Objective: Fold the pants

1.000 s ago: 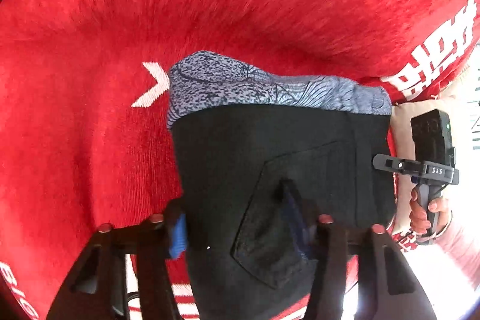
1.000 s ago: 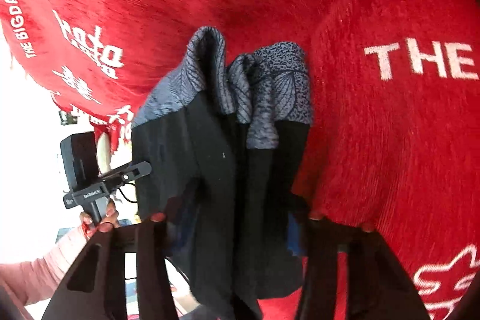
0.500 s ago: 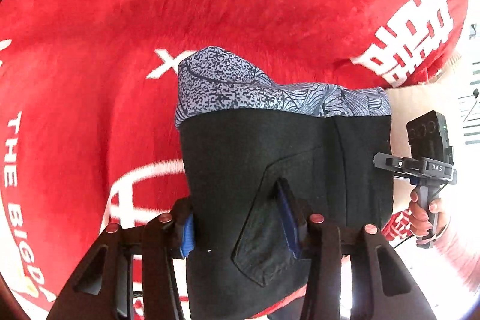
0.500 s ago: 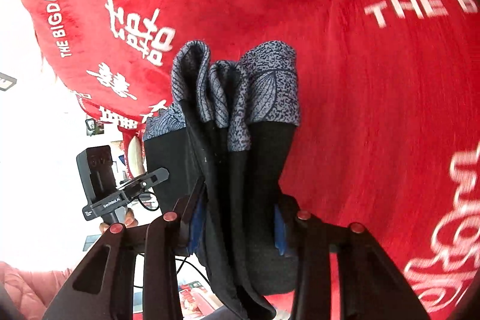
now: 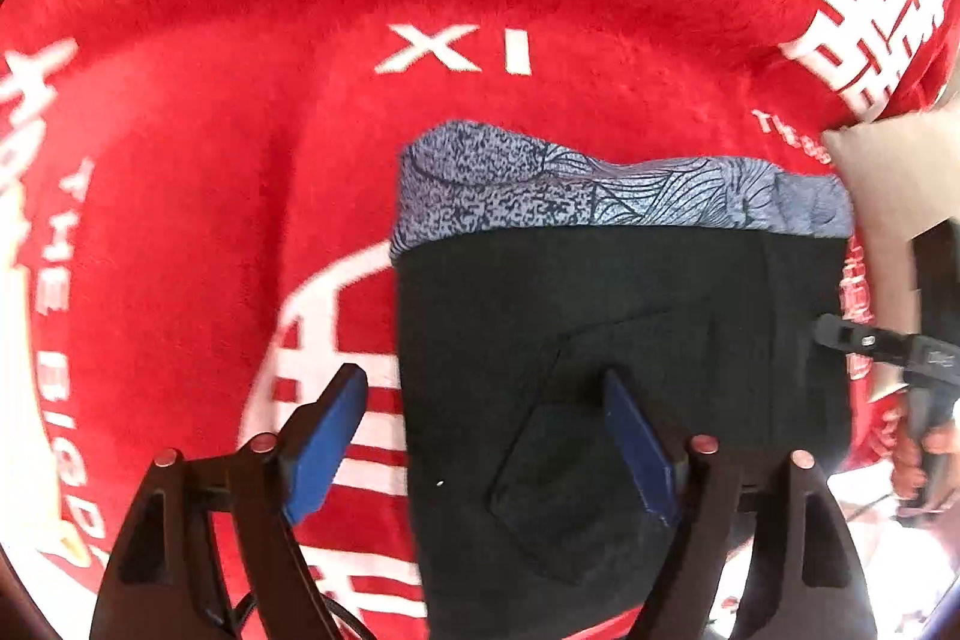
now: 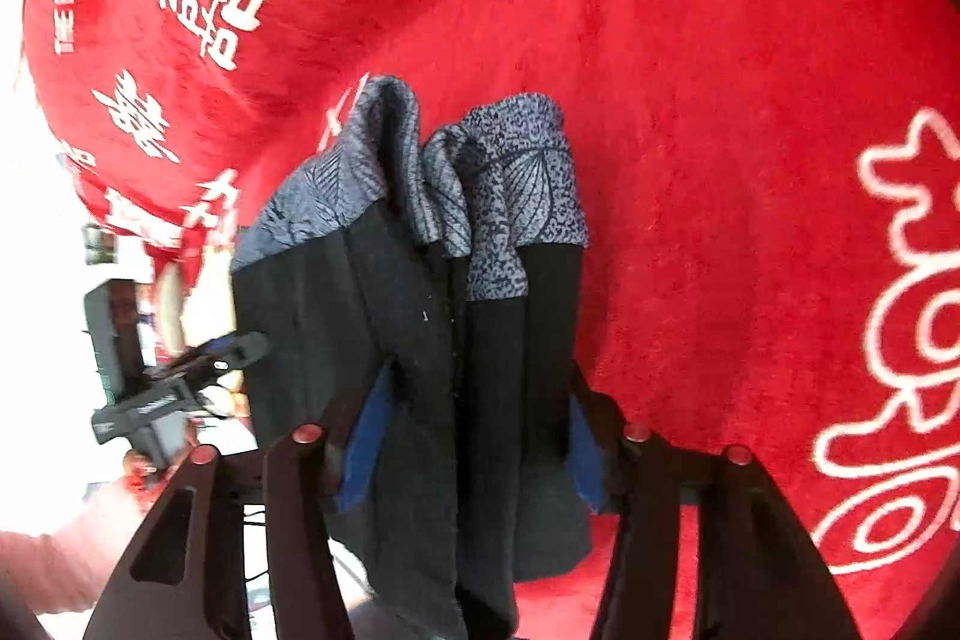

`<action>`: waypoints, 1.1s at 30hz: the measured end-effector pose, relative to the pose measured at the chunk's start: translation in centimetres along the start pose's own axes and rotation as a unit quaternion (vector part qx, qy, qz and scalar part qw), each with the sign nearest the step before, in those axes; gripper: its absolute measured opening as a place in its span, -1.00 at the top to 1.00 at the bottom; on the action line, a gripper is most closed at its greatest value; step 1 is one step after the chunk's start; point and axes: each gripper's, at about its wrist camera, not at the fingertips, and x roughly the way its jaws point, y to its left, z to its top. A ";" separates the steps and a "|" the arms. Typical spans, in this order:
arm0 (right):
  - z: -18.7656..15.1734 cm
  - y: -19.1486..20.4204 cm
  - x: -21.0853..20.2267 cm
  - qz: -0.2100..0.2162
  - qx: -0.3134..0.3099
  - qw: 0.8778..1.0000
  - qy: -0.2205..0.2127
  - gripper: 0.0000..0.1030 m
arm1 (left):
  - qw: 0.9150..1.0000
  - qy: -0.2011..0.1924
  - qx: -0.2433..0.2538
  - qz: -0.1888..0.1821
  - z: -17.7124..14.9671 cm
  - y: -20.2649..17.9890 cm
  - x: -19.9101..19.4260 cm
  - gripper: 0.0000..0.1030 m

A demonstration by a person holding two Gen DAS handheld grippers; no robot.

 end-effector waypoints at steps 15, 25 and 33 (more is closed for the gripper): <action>-4.5 7.4 -5.2 -0.214 0.005 0.976 -0.051 -1.00 | 0.992 0.007 0.028 0.120 -3.7 -3.3 -4.3 -0.98; -7.9 13.7 -4.5 -0.256 -0.007 0.965 -0.055 -1.00 | 0.988 -0.007 0.022 0.153 -6.7 -5.2 -7.8 -0.98; -9.6 16.2 -4.6 -0.279 -0.020 0.959 -0.036 -1.00 | 0.988 0.012 0.005 0.153 -8.4 -5.1 -8.8 -0.98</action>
